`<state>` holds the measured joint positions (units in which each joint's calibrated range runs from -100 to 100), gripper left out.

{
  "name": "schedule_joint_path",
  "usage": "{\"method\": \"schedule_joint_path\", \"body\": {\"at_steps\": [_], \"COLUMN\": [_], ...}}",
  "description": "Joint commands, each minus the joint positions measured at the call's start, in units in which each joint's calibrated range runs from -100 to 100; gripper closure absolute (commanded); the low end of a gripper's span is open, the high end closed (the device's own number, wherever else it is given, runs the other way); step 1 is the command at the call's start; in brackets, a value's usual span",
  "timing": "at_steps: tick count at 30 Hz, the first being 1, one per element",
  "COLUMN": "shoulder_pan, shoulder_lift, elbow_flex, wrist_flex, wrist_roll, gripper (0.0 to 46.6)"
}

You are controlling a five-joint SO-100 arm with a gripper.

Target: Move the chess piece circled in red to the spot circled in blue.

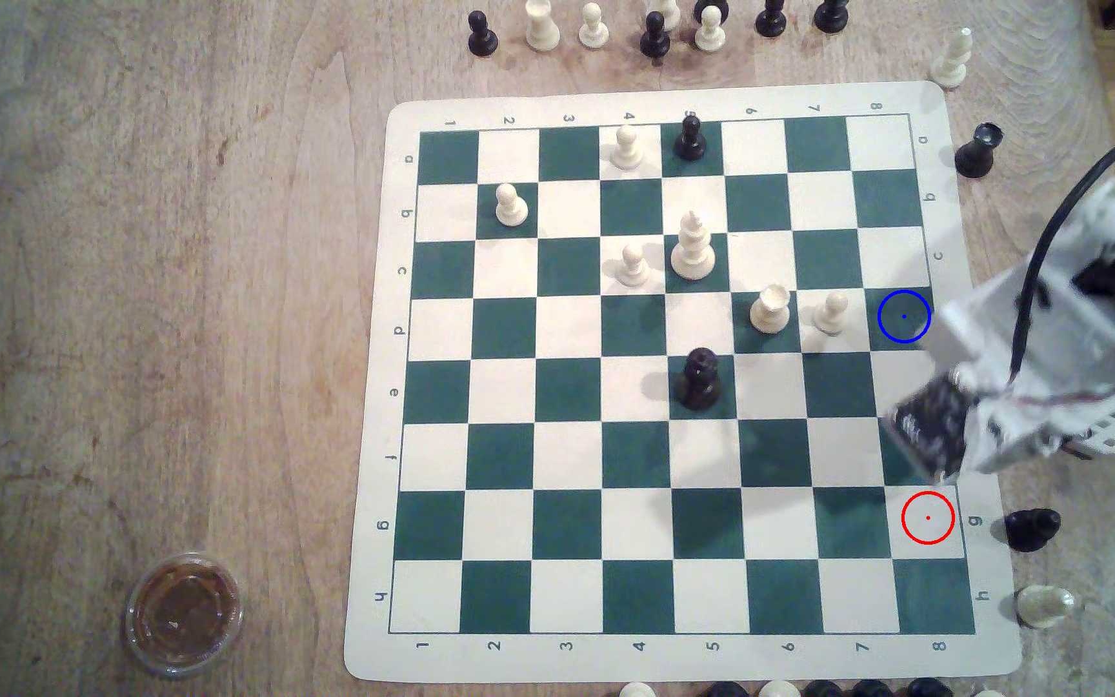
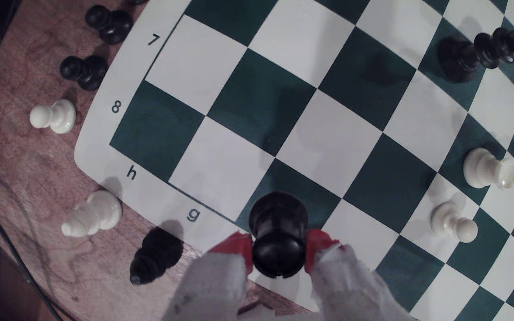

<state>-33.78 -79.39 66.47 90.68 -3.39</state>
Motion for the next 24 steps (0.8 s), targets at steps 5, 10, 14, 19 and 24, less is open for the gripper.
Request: {"method": "schedule_joint_path", "body": {"at_steps": [5,10,14,19,24], "shoulder_pan": [15.5,24.9,31.5,33.8,35.7], "shoulder_lift": [-9.2,-9.0,-5.6,-0.2,6.1], "elbow_flex": [-4.9,-4.0,-3.6,-3.7,-4.3], "wrist_flex": [8.1,8.3,8.5,8.5,7.4], "wrist_roll": [4.4,7.6,10.5,11.2,11.7], "gripper": [42.9,43.0,43.0,43.0,43.0]}}
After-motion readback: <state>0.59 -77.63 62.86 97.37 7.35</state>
